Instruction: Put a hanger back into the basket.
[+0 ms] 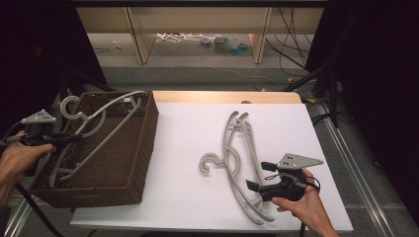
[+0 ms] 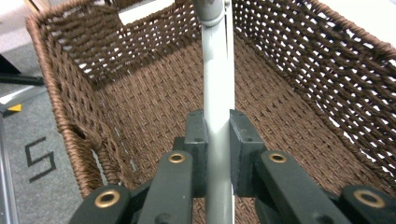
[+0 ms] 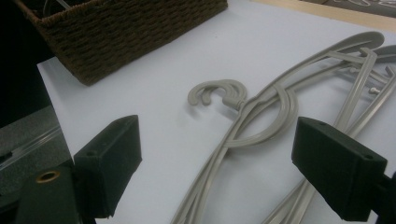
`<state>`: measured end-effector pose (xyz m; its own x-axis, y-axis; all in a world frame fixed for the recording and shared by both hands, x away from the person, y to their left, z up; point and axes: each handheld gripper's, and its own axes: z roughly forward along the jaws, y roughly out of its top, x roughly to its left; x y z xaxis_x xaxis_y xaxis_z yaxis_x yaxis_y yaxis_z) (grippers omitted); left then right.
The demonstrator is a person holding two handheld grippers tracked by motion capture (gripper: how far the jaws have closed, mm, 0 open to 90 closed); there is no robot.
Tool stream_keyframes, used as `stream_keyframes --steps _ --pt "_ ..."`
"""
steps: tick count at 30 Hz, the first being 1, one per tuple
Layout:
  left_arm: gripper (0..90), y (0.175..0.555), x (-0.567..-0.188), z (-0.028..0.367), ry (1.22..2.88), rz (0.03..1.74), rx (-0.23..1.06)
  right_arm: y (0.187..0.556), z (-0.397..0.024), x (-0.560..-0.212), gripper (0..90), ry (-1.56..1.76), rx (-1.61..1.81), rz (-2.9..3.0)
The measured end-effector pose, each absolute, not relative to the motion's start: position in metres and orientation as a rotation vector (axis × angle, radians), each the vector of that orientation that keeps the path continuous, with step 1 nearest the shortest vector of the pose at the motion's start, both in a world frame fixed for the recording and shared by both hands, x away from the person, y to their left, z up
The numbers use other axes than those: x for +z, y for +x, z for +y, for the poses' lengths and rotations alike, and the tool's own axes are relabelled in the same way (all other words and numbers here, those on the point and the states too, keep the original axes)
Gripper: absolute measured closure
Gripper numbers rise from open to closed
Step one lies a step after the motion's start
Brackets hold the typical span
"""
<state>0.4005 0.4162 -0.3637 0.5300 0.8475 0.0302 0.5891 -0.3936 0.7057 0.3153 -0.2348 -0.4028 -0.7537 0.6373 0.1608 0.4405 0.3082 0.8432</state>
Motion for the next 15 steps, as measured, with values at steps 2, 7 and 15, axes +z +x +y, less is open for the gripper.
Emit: stream_keyframes --steps 2,7,15 --pt "79.7 0.403 -0.366 0.416 2.157 1.164 0.504 0.315 -0.236 -0.403 16.8 0.992 1.425 2.367" --pt "79.6 0.406 -0.375 0.419 2.135 1.201 0.469 0.316 -0.234 -0.405 16.9 0.993 1.447 2.369" --pt "79.6 0.407 -0.393 0.417 2.135 1.264 0.4 0.316 -0.235 -0.405 16.9 0.981 1.442 2.359"
